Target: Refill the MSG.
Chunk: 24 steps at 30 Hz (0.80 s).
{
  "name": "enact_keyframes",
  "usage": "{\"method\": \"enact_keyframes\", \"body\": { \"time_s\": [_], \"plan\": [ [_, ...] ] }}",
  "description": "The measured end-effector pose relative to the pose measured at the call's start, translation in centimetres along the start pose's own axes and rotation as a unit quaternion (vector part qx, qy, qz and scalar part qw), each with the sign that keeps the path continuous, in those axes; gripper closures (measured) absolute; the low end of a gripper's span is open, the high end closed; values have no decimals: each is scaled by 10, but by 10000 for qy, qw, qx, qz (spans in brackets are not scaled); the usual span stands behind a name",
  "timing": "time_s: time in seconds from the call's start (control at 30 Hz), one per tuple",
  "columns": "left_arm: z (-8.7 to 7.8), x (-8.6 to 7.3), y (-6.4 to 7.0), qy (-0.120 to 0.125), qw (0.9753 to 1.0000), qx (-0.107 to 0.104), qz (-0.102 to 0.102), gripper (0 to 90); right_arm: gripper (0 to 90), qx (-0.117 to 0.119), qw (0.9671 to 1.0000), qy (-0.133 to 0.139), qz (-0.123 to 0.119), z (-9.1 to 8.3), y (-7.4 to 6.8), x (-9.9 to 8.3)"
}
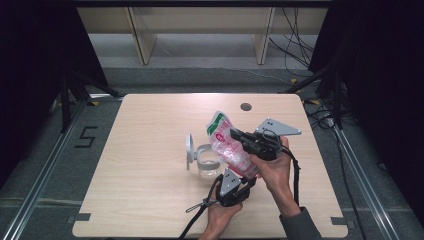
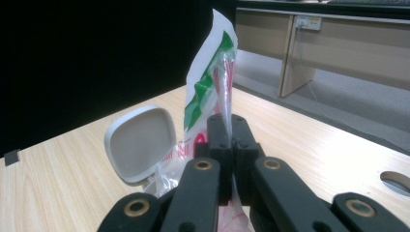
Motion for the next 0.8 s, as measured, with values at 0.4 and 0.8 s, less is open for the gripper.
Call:
{"method": "enact_keyframes", "body": {
  "time_s": [0.4, 0.8],
  "plan": [
    [6, 6, -4, 66, 9999, -42, -75, 776, 900, -98, 9996, -73, -243, 15, -5, 7],
    [8, 7, -4, 223, 9997, -12, -135, 779, 900, -103, 9994, -99, -305, 24, -7, 9]
  ]
}}
Point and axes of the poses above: each handheld gripper's, and its own axes: z roughly forward along the jaws, x roughly out of its top, y roughly to its right, the point moved 1 cm from there along z, roughly forward along the jaws, and after that the axes turned 11 degrees about -z, right-handed, at the moved point
